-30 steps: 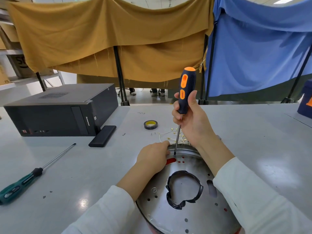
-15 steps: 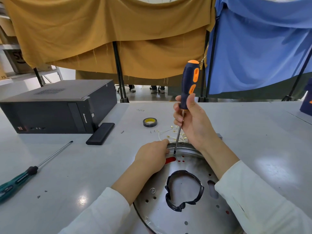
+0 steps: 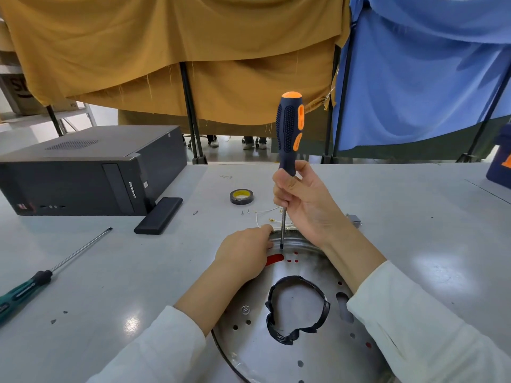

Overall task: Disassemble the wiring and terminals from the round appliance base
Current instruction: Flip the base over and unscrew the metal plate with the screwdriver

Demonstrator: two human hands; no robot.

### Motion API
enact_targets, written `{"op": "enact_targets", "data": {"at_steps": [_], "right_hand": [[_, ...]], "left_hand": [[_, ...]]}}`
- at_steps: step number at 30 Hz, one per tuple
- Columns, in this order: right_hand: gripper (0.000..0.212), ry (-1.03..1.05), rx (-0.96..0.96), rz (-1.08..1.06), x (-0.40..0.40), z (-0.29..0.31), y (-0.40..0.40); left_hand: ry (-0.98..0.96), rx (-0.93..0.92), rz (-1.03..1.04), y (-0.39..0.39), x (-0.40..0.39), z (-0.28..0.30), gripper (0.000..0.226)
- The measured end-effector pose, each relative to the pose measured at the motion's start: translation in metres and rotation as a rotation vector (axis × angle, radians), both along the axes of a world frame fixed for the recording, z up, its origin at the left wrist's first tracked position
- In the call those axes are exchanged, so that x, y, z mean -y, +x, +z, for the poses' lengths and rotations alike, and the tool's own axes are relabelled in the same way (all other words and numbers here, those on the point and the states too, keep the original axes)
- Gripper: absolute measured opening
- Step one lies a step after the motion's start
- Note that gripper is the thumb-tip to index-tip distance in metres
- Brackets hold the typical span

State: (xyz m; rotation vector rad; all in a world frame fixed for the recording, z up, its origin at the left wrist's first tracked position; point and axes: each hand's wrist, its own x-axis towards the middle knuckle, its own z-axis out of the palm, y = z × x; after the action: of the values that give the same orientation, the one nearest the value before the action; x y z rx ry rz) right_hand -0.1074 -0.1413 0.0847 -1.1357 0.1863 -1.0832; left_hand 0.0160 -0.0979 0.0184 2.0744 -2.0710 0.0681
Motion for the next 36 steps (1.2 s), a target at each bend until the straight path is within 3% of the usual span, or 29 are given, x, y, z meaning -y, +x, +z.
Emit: {"op": "enact_targets", "data": {"at_steps": [7, 13, 20, 26, 33, 36], "right_hand": [[0.014, -0.046, 0.020, -0.040, 0.0002, -0.0011, 0.0023], [0.041, -0.025, -0.047, -0.023, 0.0024, -0.0011, 0.0036], [0.021, -0.038, 0.003, -0.060, 0.0048, -0.0016, 0.0013], [0.041, -0.033, -0.031, 0.006, 0.0038, -0.0015, 0.0026], [0.026, -0.068, -0.053, -0.064, 0.0021, -0.0020, 0.0026], [0.035, -0.063, -0.076, -0.017, 0.0033, -0.0033, 0.0022]], "left_hand": [[-0.011, 0.008, 0.000, 0.0010, 0.0013, -0.0020, 0.016], [-0.011, 0.000, -0.004, 0.0017, 0.0005, -0.0024, 0.013], [-0.005, -0.001, -0.003, 0.0020, 0.0004, -0.0021, 0.017], [-0.005, 0.012, -0.010, 0.0010, 0.0001, -0.0017, 0.012], [0.004, 0.002, 0.001, 0.0013, 0.0005, -0.0018, 0.014], [0.005, -0.002, -0.003, 0.0012, 0.0002, -0.0016, 0.017]]}}
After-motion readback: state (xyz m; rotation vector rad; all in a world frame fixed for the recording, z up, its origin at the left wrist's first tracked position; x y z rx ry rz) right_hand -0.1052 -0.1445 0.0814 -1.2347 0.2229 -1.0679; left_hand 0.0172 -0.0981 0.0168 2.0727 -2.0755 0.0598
